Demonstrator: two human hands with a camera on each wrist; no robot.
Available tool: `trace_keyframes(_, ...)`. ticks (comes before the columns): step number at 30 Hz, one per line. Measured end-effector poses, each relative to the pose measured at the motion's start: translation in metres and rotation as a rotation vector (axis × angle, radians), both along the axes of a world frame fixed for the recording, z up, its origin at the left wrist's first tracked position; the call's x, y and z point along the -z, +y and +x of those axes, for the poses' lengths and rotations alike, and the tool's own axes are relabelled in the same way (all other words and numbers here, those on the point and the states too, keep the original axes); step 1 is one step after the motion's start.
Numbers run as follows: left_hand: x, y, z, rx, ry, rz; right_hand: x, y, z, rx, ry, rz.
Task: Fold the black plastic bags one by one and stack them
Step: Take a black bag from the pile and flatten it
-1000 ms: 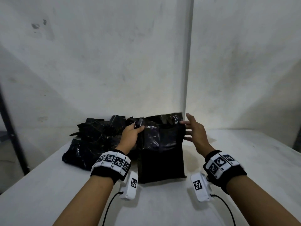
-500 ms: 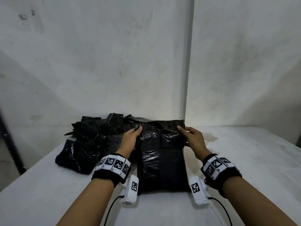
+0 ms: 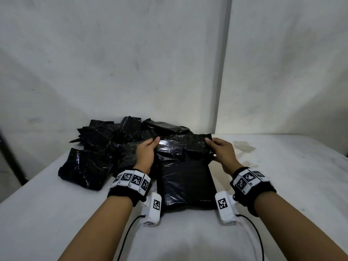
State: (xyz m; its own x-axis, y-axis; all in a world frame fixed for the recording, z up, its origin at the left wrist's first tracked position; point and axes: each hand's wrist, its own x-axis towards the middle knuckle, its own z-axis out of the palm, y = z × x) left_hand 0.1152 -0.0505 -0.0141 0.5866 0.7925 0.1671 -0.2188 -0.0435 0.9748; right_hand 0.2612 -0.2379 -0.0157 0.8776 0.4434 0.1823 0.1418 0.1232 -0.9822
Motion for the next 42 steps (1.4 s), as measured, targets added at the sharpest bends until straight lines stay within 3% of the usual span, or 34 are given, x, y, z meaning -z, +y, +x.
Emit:
trace_keyframes(12,0.006,0.007,0.007,0.008,-0.043,-0.051,0.001,0.004,0.005,-0.052,0.027,0.026)
trace_keyframes(32,0.003,0.005,-0.003,0.096,-0.071,-0.121,-0.003,-0.003,0.000,0.040,-0.017,0.047)
trace_keyframes(37,0.003,0.004,-0.005,0.187,-0.023,-0.137,-0.001,-0.006,0.001,0.082,-0.025,-0.003)
trace_keyframes(42,0.000,0.004,-0.005,0.109,0.007,-0.109,0.003,-0.009,0.002,0.120,0.016,-0.066)
